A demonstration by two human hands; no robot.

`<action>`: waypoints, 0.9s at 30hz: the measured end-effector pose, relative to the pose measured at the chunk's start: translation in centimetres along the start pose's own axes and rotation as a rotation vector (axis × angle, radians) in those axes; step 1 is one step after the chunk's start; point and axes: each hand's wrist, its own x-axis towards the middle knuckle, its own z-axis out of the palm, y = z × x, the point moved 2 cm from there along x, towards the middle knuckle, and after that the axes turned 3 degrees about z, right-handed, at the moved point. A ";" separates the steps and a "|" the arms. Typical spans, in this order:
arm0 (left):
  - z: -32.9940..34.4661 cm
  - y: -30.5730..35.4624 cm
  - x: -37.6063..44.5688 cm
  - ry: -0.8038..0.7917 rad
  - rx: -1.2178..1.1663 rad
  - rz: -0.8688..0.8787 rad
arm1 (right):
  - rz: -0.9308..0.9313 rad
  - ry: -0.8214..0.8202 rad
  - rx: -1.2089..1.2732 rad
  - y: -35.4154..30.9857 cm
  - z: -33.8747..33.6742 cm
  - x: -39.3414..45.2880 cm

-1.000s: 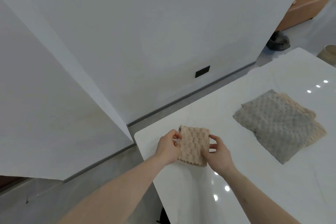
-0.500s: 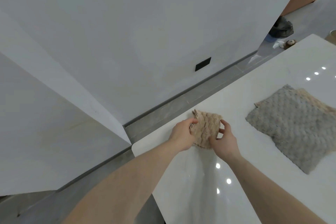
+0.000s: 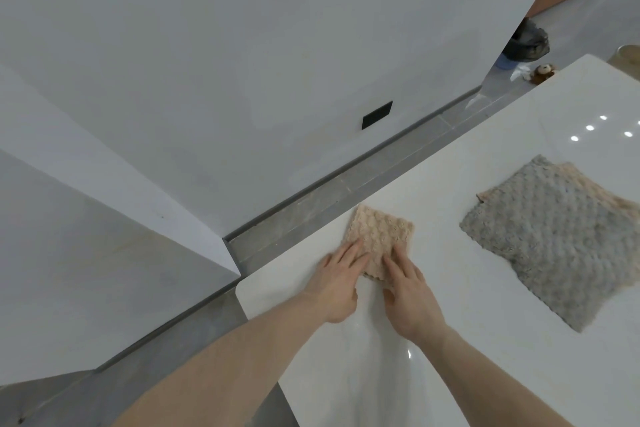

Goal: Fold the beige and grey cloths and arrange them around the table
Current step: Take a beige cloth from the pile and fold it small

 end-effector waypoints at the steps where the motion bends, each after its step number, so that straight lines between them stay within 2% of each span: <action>1: 0.3 0.0 -0.2 -0.024 0.003 -0.005 | 0.000 -0.029 -0.030 0.1 0.1 0.0; 7: 0.2 0.5 1.4 -0.160 0.061 -0.020 | 0.032 -0.126 -0.159 0.7 -0.5 1.4; 13: -0.9 1.8 4.6 -0.205 0.045 -0.051 | 0.111 -0.187 -0.216 1.6 -2.2 3.1; 20: 0.3 0.6 2.4 -0.255 0.171 -0.008 | 0.124 -0.348 -0.335 1.6 -4.1 2.9; 23: -0.5 0.6 1.9 -0.293 0.188 -0.027 | 0.140 -0.377 -0.319 1.1 -5.1 2.9; 27: -0.9 2.1 -0.5 -0.301 0.184 -0.040 | 0.071 -0.362 -0.242 0.6 -5.0 0.1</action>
